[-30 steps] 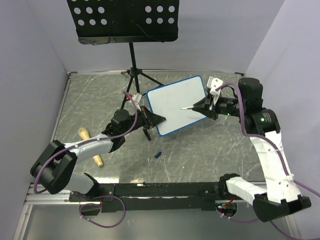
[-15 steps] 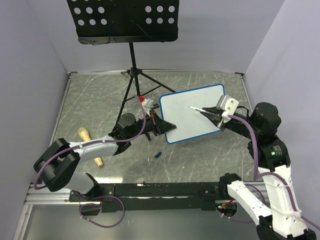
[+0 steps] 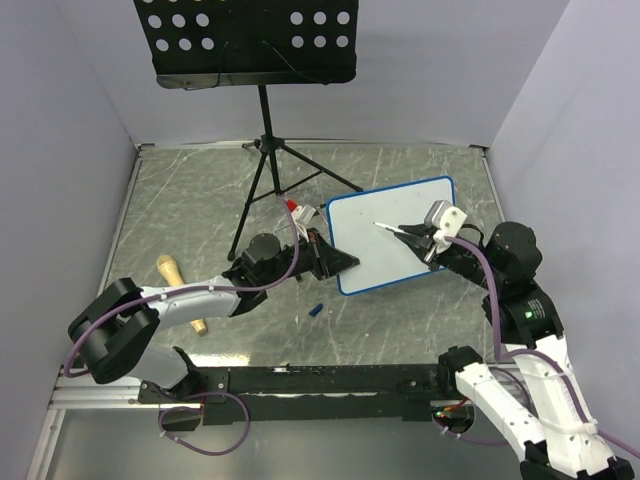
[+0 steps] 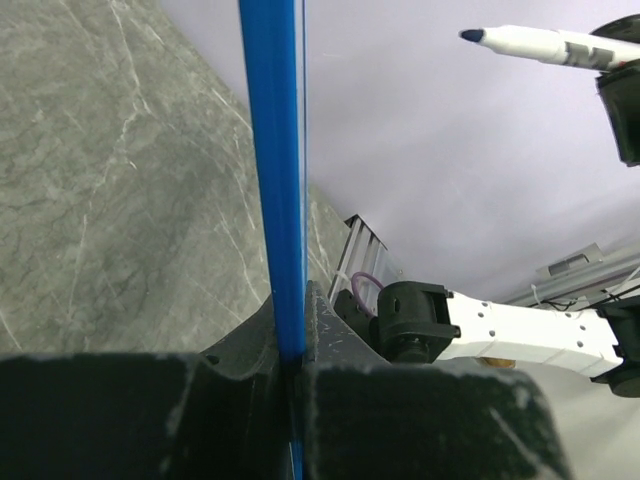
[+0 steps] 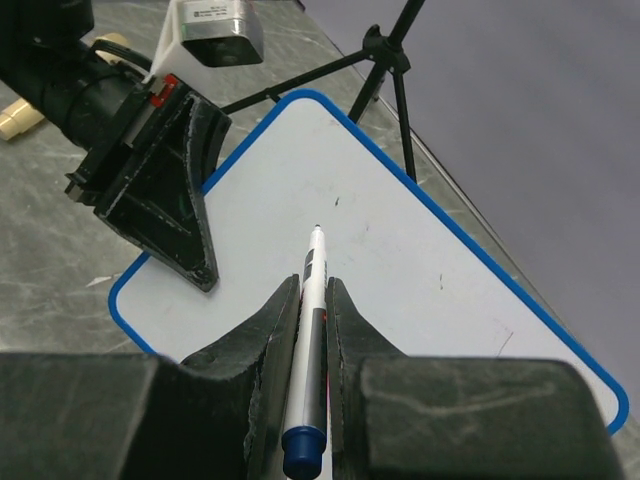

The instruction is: Write a sentence on the whiteboard

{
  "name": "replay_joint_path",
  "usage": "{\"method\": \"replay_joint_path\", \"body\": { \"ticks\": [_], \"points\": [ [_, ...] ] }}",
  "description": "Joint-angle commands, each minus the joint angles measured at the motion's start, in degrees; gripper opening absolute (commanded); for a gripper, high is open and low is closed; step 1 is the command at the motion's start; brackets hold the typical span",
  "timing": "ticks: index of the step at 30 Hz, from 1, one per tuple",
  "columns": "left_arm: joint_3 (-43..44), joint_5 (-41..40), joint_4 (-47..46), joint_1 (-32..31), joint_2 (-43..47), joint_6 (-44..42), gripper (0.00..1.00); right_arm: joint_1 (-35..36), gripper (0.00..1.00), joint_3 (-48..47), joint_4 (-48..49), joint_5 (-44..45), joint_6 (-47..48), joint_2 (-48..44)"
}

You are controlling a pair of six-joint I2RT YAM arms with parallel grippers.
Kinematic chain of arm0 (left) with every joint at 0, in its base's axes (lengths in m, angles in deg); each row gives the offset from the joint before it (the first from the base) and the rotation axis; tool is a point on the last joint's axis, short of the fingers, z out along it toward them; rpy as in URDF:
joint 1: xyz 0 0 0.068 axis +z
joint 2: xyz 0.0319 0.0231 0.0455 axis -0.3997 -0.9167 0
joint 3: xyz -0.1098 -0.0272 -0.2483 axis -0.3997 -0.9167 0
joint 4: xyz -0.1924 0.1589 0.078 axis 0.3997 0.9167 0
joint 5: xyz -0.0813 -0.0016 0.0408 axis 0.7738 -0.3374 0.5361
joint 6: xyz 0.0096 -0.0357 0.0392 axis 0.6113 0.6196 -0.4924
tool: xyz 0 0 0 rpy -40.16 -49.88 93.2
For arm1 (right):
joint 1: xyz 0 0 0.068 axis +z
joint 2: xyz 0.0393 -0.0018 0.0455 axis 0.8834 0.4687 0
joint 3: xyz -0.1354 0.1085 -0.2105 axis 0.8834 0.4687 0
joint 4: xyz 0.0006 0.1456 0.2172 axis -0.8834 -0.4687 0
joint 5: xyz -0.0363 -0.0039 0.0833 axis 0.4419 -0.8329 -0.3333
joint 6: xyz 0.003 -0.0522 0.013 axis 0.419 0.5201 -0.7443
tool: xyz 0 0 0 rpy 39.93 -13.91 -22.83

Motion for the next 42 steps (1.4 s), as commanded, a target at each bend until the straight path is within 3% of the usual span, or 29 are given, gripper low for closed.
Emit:
{"method": "replay_joint_path", "body": {
  "ticks": [1, 12, 21, 42],
  "points": [
    [2.26, -3.58, -7.50, -2.09, 4.26, 0.09, 0.01, 0.70, 0.00, 1.77, 6.00, 3.20, -4.85, -3.15],
    [3.14, -9.72, -6.89, -7.10, 3.30, -0.43, 0.01, 0.70, 0.00, 2.47, 4.95, 2.24, -8.29, -7.02],
    [4.10, -10.70, -7.51, -7.37, 1.36, -0.26, 0.01, 0.52, 0.00, 3.53, 5.21, 2.50, -9.16, -7.72],
    [3.66, -11.05, -7.06, -7.37, 1.98, -0.35, 0.01, -3.87, 0.00, 3.97, 4.60, -6.11, -11.45, -8.34]
  ]
}}
